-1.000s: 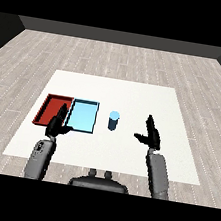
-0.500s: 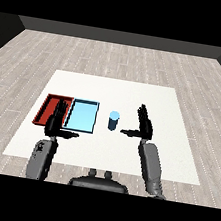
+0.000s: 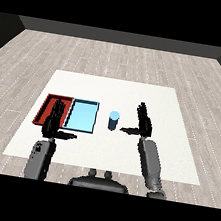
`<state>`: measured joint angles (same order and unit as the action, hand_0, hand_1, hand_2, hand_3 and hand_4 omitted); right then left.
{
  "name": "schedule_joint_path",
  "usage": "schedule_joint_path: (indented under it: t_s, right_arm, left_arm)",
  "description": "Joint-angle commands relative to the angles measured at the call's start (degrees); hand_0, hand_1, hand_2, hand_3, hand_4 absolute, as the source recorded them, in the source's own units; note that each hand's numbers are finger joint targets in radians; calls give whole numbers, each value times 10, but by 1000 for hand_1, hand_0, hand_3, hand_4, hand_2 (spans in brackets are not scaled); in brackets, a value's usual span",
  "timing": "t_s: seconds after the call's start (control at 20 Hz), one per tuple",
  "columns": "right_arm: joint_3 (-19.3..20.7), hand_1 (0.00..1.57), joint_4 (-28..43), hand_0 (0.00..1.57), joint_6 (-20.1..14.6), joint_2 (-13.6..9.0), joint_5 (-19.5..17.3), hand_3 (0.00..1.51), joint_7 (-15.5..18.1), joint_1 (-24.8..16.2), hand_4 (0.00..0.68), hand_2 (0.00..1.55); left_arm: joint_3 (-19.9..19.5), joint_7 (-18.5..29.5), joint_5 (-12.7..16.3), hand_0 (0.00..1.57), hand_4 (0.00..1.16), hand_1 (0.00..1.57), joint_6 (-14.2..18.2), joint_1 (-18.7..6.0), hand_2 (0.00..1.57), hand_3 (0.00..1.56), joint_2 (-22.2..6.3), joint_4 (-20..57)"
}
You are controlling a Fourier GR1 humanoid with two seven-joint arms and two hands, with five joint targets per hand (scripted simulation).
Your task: Pick the blue can and put it in the blue box
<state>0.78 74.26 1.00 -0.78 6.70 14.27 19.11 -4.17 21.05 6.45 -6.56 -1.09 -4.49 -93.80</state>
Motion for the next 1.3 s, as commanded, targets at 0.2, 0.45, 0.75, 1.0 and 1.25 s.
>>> schedule_joint_path:
  t_s: [0.2, 0.45, 0.75, 1.0, 1.25]
  right_arm:
    - [-6, 0, -29, 0, 9, 8, 27, 0, -3, 24, 0, 0]
    - [-61, 0, -44, 0, -27, 8, 64, 0, 37, 4, 0, 0]
    - [-75, 0, -73, 0, -85, 8, 117, 0, 2, 65, 0, 0]
    - [-136, 0, -171, 0, -98, 8, 181, 0, 108, 67, 0, 0]
    - [-128, 0, -168, 0, -82, 8, 193, 0, 112, 43, 0, 0]
  left_arm:
    - [-23, 51, -1, 0, 0, 0, -11, -19, 0, 0, -9, 58]
    - [-11, -10, 13, 0, 0, 0, -7, -9, 0, 0, -3, -2]
    - [-2, -1, 1, 0, 0, 0, 15, 0, 0, 0, 15, -15]
    - [-19, -15, 4, 0, 0, 0, 20, -42, 0, 0, 2, 0]
    - [-24, -14, 8, 0, 0, 0, 13, -41, 0, 0, -1, 12]
